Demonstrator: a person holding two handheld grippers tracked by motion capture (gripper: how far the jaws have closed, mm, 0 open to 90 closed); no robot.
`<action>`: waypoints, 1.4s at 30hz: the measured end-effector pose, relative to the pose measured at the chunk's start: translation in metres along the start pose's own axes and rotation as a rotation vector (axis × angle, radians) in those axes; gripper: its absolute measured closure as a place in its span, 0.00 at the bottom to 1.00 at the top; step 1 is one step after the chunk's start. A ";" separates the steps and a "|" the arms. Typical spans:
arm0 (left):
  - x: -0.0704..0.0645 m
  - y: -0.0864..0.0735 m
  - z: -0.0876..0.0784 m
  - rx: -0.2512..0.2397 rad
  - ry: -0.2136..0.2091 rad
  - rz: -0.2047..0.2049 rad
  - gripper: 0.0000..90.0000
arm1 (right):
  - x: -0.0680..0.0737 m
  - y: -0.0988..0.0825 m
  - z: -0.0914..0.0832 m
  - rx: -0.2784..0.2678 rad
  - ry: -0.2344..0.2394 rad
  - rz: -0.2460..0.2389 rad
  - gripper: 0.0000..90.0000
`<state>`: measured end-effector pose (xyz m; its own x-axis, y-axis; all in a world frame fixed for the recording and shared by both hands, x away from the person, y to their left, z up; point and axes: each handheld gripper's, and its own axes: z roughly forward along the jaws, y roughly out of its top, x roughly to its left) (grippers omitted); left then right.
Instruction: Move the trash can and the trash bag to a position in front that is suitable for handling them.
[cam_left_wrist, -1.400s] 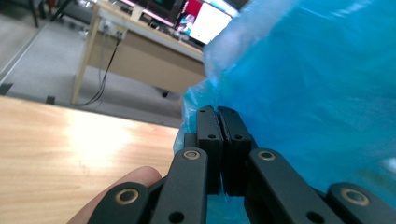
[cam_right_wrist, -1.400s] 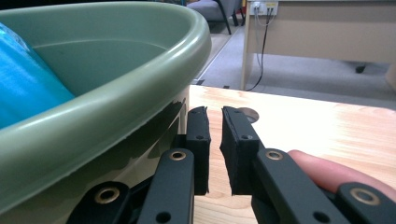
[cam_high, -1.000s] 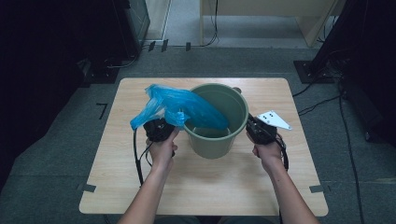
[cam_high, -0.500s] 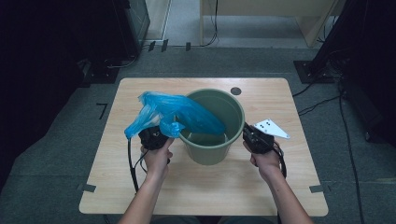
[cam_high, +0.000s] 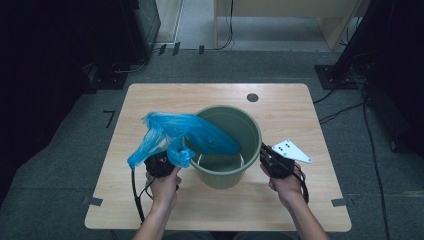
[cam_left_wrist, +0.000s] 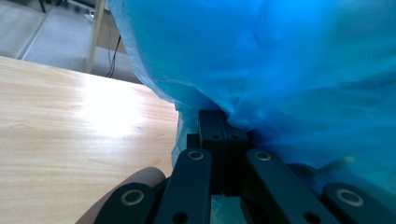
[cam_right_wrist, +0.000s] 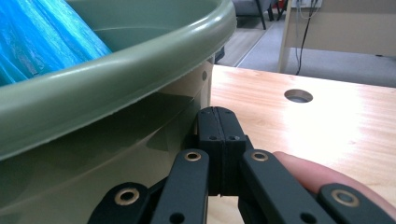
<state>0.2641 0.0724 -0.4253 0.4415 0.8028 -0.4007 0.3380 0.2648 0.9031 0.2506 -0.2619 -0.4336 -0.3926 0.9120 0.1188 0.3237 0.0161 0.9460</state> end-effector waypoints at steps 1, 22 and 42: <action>0.000 0.000 0.000 0.000 0.000 0.000 1.00 | 0.000 0.000 0.000 0.000 0.000 0.000 1.00; -0.005 0.007 -0.052 -0.065 0.080 0.051 0.66 | 0.006 -0.001 -0.038 -0.004 -0.045 0.024 0.73; -0.054 0.051 -0.066 -0.167 -0.012 0.178 0.48 | 0.028 0.044 -0.083 -0.196 -0.027 0.007 0.57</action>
<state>0.2028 0.0782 -0.3475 0.4924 0.8385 -0.2334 0.1125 0.2047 0.9724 0.1821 -0.2698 -0.3635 -0.3664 0.9227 0.1197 0.1516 -0.0677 0.9861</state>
